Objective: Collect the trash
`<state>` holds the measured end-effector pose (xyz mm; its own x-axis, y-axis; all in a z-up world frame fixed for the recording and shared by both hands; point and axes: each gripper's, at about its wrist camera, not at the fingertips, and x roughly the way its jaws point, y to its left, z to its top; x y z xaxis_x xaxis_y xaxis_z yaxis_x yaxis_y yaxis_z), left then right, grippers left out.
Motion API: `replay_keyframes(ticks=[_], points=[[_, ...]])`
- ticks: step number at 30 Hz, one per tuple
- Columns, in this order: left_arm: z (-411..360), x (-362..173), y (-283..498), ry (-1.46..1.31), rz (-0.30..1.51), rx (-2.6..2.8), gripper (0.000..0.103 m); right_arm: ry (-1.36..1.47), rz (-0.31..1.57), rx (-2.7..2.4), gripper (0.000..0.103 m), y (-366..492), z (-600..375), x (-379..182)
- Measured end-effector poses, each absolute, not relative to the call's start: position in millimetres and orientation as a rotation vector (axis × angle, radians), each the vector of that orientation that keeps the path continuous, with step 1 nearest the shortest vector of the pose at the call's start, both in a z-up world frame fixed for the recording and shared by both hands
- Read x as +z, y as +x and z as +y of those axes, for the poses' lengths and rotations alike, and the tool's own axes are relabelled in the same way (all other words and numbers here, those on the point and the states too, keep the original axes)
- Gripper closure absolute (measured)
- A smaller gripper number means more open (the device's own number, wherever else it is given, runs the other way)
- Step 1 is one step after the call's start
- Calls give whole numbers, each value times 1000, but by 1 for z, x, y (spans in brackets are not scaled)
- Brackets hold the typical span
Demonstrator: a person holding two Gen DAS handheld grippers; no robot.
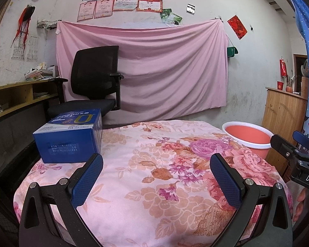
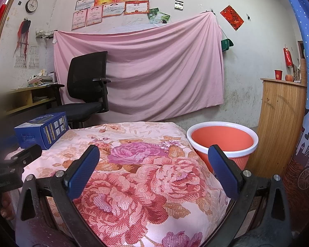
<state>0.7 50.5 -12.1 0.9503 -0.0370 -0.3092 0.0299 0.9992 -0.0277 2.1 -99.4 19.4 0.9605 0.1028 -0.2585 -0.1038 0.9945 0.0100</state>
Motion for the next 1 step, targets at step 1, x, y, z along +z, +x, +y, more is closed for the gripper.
replay_keyframes(ticks=[1], points=[[50, -12, 1, -24, 316, -34, 1, -4, 262, 104, 0, 2, -100, 20]])
